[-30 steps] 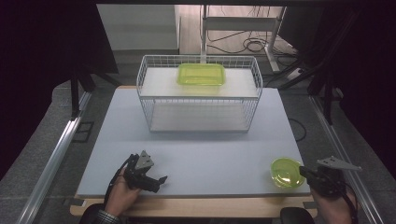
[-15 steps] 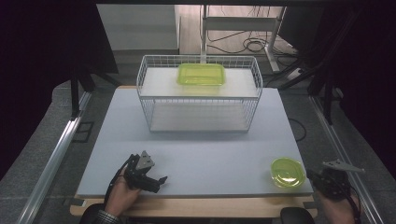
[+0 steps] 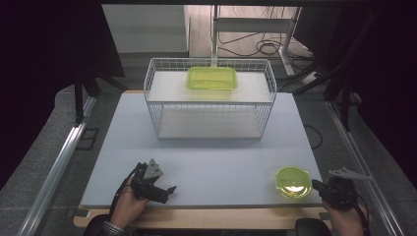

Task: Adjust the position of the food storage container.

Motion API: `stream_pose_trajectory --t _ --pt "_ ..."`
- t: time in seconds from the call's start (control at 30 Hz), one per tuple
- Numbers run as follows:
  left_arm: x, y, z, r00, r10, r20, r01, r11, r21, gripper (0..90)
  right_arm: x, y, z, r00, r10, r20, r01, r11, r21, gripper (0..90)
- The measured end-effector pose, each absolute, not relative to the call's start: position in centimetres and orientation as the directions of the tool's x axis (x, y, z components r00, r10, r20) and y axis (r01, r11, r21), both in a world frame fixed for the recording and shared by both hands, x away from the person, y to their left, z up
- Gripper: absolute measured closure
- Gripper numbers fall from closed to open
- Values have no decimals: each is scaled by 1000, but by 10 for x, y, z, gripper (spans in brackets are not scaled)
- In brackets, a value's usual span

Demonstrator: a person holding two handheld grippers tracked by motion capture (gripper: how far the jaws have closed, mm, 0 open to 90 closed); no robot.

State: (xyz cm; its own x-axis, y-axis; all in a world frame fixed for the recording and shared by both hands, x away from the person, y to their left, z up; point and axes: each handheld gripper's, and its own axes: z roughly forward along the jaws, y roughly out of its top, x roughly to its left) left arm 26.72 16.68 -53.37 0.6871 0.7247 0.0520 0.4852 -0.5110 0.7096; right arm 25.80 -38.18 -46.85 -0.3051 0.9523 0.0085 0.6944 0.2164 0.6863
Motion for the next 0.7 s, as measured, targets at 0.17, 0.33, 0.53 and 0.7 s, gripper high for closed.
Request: stream_pose_trajectory --t 0.17,0.33,0.53,0.7 --pt "267 166 -534 689 723 56 483 -515 709 7 261 -366 -470 -346 938 35 693 230 683 894" --pt "267 166 -534 690 722 56 483 -516 708 8 263 -358 -475 -367 930 35 694 248 676 892" --pt "267 166 -534 689 723 58 483 -517 707 8 259 -359 -485 -375 925 68 730 249 637 892" --pt "267 166 -534 689 722 59 483 -519 705 8 258 -349 -491 -407 906 117 744 255 618 891"
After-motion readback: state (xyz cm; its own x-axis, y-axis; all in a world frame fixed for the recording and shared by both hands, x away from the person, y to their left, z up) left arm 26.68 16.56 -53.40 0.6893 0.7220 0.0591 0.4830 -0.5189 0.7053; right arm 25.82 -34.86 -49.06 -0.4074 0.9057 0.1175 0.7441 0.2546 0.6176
